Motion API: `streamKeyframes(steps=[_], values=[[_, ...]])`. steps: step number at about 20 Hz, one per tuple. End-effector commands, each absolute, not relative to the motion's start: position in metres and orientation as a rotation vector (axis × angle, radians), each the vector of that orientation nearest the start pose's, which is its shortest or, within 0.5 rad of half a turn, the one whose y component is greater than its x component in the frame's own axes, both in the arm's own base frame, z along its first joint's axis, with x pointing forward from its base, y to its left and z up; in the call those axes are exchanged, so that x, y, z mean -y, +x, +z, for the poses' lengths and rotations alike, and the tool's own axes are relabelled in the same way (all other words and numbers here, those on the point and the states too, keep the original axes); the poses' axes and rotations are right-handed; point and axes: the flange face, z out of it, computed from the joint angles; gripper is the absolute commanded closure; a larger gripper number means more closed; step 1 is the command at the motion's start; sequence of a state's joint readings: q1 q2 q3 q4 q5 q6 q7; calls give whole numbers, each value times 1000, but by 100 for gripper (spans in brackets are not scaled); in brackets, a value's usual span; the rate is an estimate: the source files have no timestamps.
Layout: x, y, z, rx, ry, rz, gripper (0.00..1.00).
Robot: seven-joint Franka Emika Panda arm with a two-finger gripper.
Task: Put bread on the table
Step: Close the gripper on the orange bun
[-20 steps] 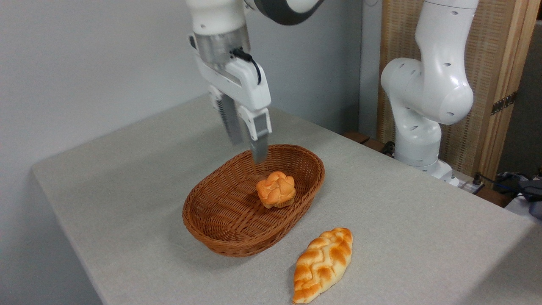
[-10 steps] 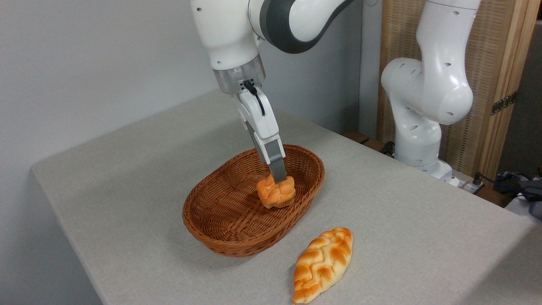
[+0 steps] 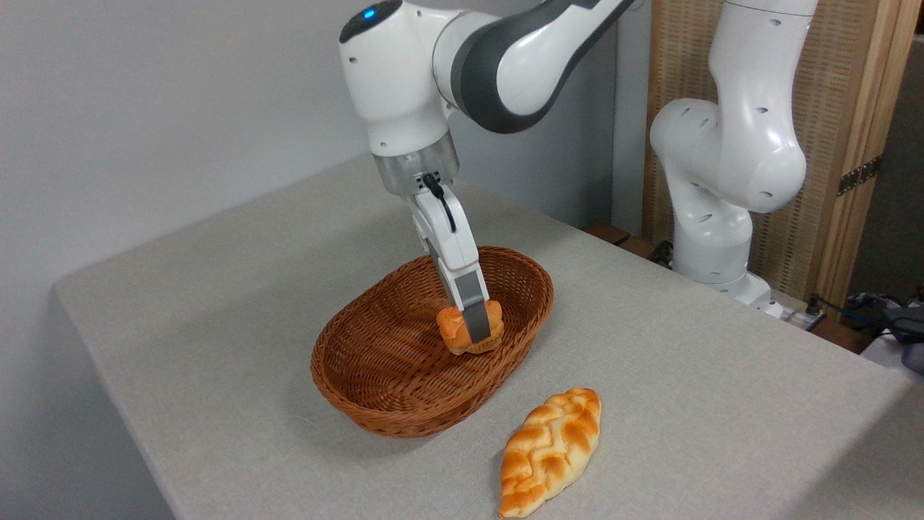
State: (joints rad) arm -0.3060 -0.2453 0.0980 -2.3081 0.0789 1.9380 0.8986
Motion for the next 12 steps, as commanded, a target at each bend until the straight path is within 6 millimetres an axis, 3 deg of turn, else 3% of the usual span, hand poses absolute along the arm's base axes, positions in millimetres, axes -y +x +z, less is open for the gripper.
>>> streamKeyframes(steps=[1, 3, 4, 6, 7, 12], values=[[87, 436, 411, -1737, -2588, 234, 0], [86, 437, 411, -1737, -2577, 236, 0], [87, 437, 411, -1738, -2575, 236, 7], [87, 437, 411, -1738, -2575, 236, 39], [86, 436, 412, -1738, -2575, 239, 48], [86, 436, 411, -1741, -2575, 246, 50]])
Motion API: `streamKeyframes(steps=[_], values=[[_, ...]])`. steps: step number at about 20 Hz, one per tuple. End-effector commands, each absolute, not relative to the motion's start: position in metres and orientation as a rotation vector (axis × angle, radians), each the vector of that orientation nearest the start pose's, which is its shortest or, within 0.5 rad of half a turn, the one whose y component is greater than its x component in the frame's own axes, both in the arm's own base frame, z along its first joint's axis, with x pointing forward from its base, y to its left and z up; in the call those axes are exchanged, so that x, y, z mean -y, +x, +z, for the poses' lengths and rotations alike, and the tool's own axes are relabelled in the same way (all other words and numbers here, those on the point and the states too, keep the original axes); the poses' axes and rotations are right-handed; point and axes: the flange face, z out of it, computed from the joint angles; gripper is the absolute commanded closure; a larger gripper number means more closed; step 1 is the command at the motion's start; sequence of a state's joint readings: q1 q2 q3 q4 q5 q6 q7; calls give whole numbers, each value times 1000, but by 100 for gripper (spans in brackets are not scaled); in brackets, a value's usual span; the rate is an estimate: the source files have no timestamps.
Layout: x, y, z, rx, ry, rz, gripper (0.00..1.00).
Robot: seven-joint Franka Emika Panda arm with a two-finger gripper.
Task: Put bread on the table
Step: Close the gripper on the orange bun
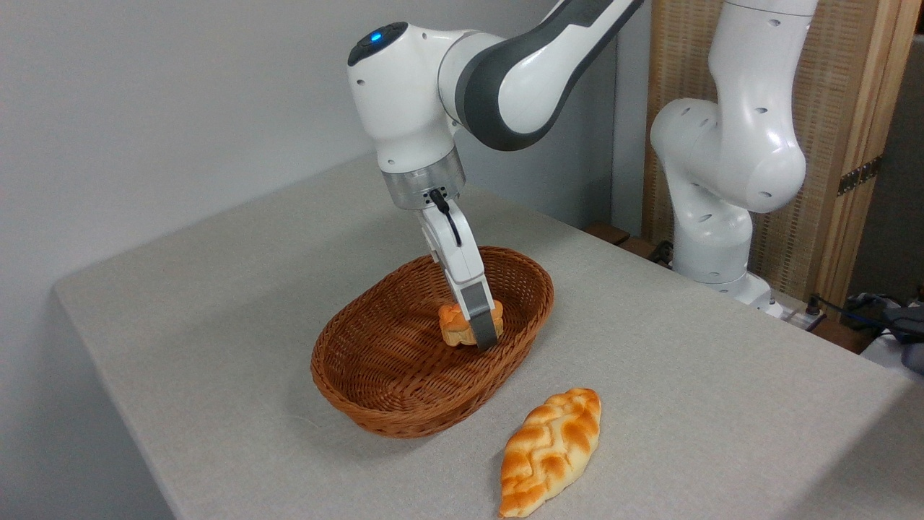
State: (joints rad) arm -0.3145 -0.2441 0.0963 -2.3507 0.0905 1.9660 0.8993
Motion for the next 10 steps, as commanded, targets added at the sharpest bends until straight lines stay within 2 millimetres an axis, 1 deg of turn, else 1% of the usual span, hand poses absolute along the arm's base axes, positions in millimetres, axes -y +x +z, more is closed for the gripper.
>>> streamKeyframes(steps=[1, 10], values=[[86, 436, 411, -1740, -2575, 246, 50], [87, 435, 412, -1740, -2576, 250, 50]])
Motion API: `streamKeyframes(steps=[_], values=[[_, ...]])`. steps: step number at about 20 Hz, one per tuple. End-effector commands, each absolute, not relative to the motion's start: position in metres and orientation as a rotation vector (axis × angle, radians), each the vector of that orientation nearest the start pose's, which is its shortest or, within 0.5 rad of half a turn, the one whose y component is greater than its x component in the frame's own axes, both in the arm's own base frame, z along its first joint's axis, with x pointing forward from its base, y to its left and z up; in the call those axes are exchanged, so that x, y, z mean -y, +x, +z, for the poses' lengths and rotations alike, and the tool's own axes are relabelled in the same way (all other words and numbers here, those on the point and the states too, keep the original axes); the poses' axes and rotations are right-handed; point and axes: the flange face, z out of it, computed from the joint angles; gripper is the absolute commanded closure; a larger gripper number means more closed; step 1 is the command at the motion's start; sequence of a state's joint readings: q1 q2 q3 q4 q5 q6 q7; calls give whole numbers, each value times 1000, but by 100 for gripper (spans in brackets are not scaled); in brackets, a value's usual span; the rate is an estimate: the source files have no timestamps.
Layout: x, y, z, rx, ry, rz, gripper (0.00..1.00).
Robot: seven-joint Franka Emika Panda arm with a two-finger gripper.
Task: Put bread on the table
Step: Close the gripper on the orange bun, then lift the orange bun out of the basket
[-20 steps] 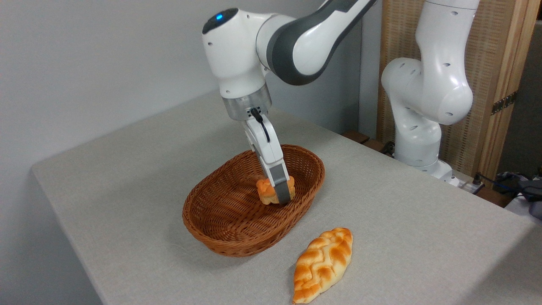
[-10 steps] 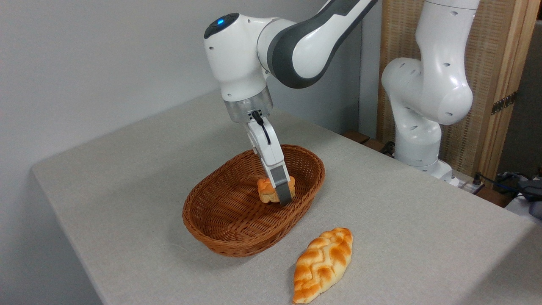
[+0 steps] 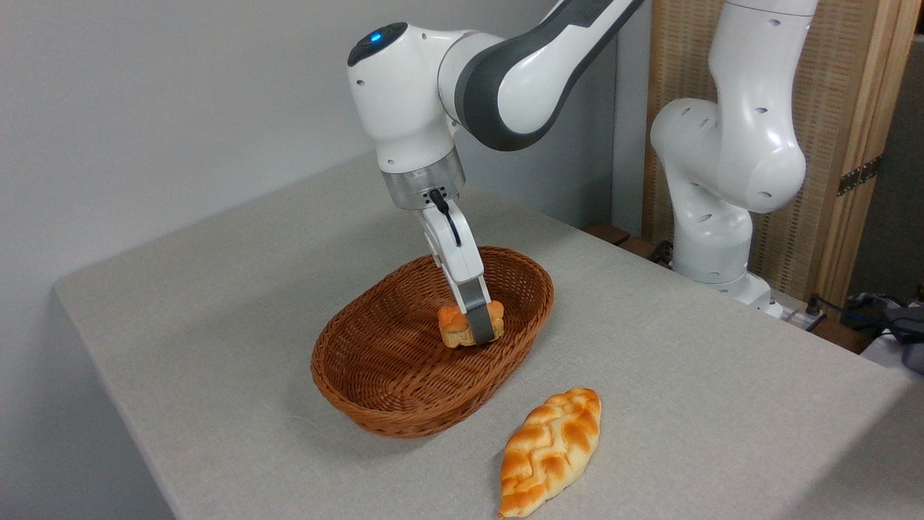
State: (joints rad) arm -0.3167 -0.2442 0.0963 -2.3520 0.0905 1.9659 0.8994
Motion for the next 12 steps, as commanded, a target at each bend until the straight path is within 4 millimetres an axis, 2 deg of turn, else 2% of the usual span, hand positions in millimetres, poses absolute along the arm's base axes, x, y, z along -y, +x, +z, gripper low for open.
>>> streamKeyframes(steps=[1, 3, 6, 10, 12], values=[[87, 436, 413, -1739, -2577, 245, 50], [87, 439, 420, -1732, -2579, 222, 50], [91, 452, 454, -1714, -2619, 164, 53], [84, 468, 495, -1670, -2702, 93, 53], [51, 488, 508, -1578, -2761, 46, 53]])
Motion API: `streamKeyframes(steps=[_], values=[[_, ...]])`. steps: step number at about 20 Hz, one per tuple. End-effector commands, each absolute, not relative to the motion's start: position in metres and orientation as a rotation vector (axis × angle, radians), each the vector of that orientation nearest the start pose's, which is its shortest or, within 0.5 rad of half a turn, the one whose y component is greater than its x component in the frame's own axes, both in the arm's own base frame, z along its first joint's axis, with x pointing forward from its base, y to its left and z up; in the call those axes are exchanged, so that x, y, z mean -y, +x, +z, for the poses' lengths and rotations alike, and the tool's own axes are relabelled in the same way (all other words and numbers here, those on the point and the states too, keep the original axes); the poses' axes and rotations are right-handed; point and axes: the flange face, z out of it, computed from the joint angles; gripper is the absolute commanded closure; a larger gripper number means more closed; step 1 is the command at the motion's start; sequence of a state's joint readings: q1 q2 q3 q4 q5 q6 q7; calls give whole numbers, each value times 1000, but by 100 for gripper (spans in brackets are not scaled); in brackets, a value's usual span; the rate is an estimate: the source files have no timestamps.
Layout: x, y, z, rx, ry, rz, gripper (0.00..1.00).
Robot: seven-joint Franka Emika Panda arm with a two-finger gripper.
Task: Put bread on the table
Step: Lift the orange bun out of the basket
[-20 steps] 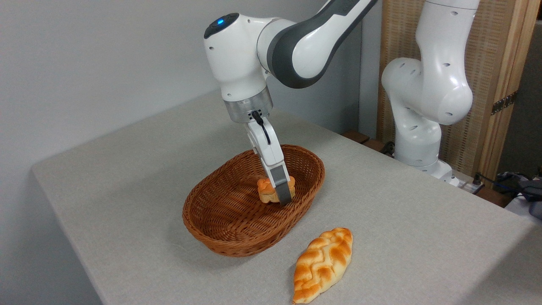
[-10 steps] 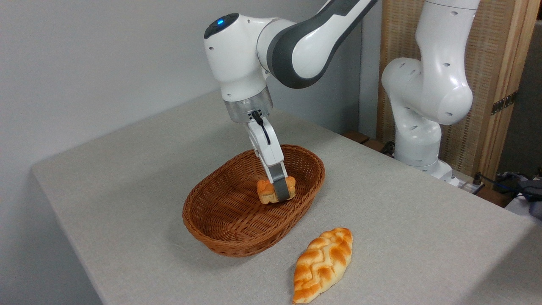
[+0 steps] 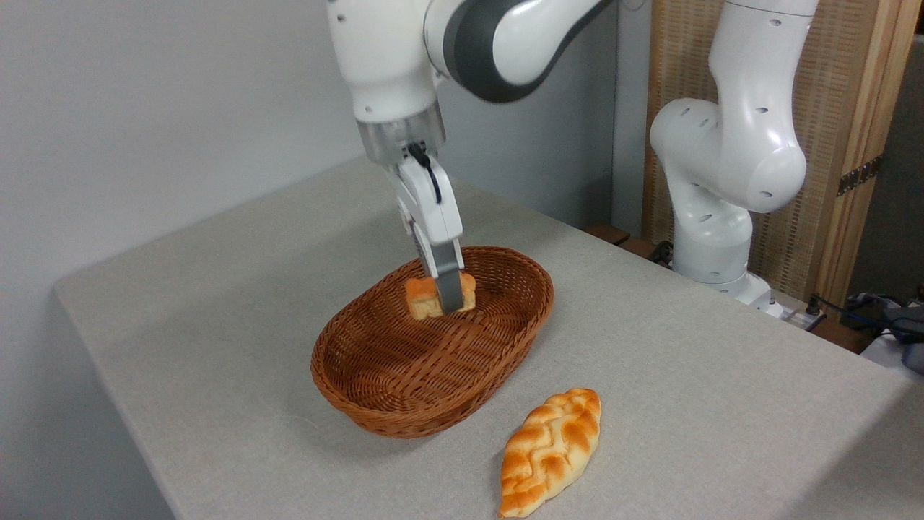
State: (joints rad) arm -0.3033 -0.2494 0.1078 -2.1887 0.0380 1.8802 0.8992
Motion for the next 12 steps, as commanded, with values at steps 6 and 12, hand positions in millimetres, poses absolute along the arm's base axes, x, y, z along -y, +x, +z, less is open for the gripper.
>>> streamKeyframes(steps=[6, 12], values=[[-59, 539, 531, -1263, -2889, -76, 52], [-129, 555, 534, -1065, -2890, -245, 47]])
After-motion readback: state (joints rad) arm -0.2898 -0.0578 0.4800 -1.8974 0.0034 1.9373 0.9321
